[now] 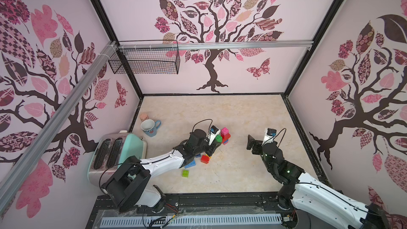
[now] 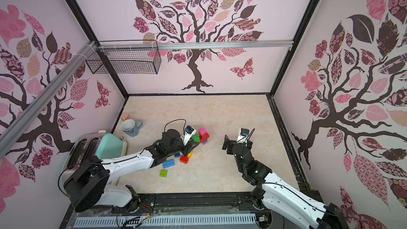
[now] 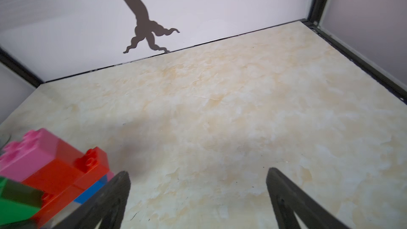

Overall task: Assemble the number 4 with lego
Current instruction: Place the lego brick at the center of the board.

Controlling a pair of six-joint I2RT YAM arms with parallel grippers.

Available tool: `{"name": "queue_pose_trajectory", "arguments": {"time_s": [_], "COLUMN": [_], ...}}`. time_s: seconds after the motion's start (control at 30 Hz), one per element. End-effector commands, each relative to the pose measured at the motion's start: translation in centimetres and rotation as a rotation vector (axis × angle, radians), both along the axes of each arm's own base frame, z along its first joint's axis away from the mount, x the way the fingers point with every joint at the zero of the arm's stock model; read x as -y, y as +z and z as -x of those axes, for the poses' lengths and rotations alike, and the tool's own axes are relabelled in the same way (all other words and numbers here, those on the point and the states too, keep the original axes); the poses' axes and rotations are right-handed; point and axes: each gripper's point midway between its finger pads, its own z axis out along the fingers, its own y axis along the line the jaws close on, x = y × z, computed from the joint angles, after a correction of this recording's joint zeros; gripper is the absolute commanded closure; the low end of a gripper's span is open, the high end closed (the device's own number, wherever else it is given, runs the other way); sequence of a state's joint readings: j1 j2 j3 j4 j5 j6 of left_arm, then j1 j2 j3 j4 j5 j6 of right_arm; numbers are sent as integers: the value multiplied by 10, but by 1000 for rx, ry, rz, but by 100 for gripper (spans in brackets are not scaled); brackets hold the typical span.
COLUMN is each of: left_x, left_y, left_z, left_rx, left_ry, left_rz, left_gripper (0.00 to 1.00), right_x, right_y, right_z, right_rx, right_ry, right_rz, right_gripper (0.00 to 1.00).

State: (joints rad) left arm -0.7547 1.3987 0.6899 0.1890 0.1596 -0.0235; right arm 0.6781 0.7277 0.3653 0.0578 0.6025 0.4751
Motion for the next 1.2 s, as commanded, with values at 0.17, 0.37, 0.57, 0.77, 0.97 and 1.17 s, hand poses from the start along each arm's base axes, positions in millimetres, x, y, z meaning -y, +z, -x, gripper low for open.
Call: {"name": "queue_pose_trajectory", "arguments": {"time_s": [0.17,0.37,0.57,0.77,0.97,1.17], "left_x": [0,12,21,19,16,30], "left_y": [41,48,55,53,25,2], "left_z": [-31,-41,-47,-64,-84,-97], "left_rx": [-46,-163,-284,-540,-781,-928], "left_ry": [148,174,215,236,260,262], "left_rz": [17,18,80,271,404,466], "left_gripper": [100,100,100,100,100,100], "right_x": [-4,-8,-7,-10,-18,-26], "right_y": [14,22,20,17,14,13], "right_z": [-12,-13,-11,-11,-15,-17], "right_rx": [42,75,72,45,-3,-40], "right_ry": [-6,12,9,34,82,119], "right_rz": [-101,-138,-166,-137,-133,-111], "right_gripper": [1,1,0,1,1,0]}}
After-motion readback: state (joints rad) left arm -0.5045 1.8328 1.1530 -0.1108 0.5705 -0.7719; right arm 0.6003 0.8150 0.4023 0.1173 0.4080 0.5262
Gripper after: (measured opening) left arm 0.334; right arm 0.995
